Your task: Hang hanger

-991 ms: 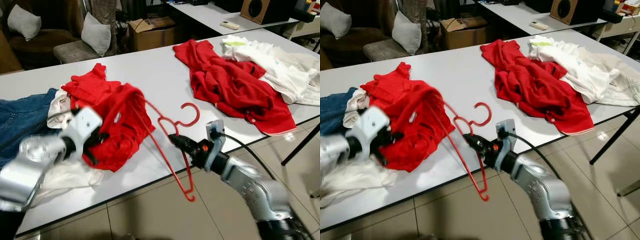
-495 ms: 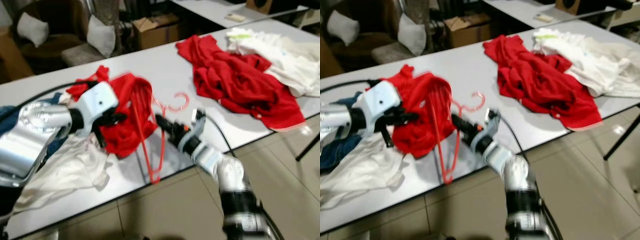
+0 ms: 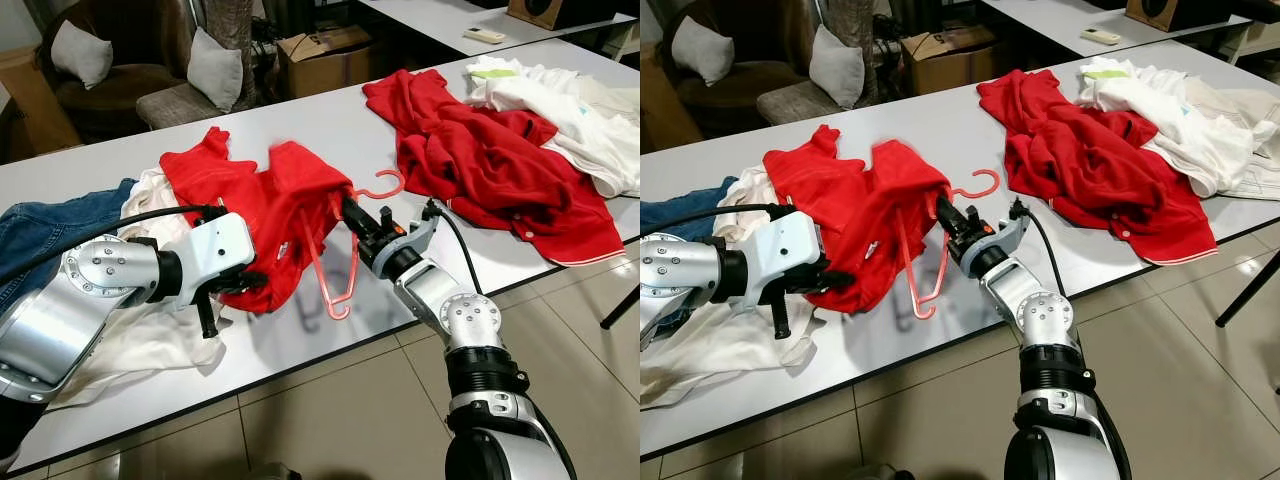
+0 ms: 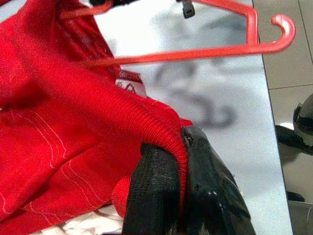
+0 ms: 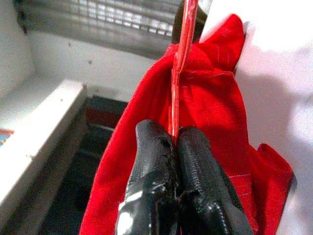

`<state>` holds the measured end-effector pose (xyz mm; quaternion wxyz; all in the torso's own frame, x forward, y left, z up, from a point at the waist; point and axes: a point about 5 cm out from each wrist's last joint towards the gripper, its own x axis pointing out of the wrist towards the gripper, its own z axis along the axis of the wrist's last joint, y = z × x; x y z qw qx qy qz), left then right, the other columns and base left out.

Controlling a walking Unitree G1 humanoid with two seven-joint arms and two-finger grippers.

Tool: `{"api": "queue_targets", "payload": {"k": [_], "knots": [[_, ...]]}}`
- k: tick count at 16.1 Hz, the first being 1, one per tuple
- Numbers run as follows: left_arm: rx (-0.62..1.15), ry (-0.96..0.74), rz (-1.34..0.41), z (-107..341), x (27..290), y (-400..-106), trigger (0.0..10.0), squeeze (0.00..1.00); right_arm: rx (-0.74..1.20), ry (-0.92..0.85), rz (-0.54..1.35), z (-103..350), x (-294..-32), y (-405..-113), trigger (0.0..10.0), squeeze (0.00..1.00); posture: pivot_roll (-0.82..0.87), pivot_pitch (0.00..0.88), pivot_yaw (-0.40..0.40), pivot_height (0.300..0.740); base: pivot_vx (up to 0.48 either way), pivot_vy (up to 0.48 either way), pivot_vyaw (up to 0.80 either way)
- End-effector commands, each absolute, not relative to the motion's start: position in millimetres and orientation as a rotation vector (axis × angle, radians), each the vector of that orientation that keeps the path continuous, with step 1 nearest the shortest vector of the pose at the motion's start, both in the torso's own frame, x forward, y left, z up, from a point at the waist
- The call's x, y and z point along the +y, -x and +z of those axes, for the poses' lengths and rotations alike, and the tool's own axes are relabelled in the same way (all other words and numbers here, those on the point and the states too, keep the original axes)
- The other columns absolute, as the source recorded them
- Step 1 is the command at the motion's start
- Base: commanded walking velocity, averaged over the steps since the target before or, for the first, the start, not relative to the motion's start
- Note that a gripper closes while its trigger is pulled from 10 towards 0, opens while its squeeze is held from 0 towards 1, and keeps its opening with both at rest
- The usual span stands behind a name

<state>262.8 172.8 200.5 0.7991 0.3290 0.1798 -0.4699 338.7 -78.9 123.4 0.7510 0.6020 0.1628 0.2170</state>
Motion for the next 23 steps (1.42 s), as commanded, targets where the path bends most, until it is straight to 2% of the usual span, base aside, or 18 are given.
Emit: {"api": "queue_targets", "payload": {"k": [1,5,8,10,12,15,17,19,20,22,23], "knots": [[0.376,-0.705,-1.010,204,173,-262,0.0,0.00,0.312,-1.457,0.593,157,-35,-345,10.0,0.00,0.05,0.000,0.086,0.740,0.000,0.000,0.00],[0.383,-0.587,-1.194,203,153,-246,0.0,0.00,0.266,-1.579,0.499,166,-33,-359,10.0,0.00,0.06,0.000,0.074,0.740,0.000,0.000,0.00],[0.398,-0.548,-1.304,201,142,-236,0.0,0.00,0.270,-1.556,0.491,170,-23,-362,10.0,0.00,0.06,0.000,0.069,0.740,0.000,0.000,0.00],[0.354,-0.509,-1.337,204,129,-235,0.0,0.00,0.290,-1.533,0.504,170,-14,-361,10.0,0.00,0.06,0.000,0.067,0.740,0.000,0.000,0.00],[0.257,-0.387,-1.377,218,109,-237,0.0,0.00,0.322,-1.470,0.508,165,-5,-358,10.0,0.00,0.06,0.000,0.066,0.740,0.000,0.000,0.00],[0.118,-0.139,-1.254,240,85,-261,0.0,0.00,0.367,-1.374,0.554,157,0,-347,10.0,0.00,0.04,0.000,0.071,0.740,0.000,0.000,0.00],[0.072,-0.033,-1.171,249,81,-275,0.0,0.00,0.384,-1.342,0.583,153,-5,-339,10.0,0.00,0.03,0.000,0.072,0.740,0.000,0.000,0.00],[0.045,-0.010,-1.138,253,77,-282,0.0,0.00,0.395,-1.330,0.605,152,-10,-335,10.0,0.00,0.00,0.000,0.075,0.740,0.000,0.000,0.00],[0.005,-0.010,-1.075,257,75,-290,2.1,0.00,0.401,-1.301,0.639,151,-14,-332,10.0,0.00,-0.02,0.000,0.076,0.740,0.000,0.000,0.00],[-0.054,0.010,-0.938,267,81,-305,0.0,0.00,0.397,-1.292,0.650,151,-18,-329,10.0,0.00,-0.03,0.000,0.076,0.740,0.000,0.000,0.00],[-0.080,0.042,-0.884,273,85,-311,0.0,0.00,0.395,-1.292,0.644,150,-21,-328,10.0,0.00,-0.04,0.000,0.076,0.740,0.000,0.000,0.00]]}}
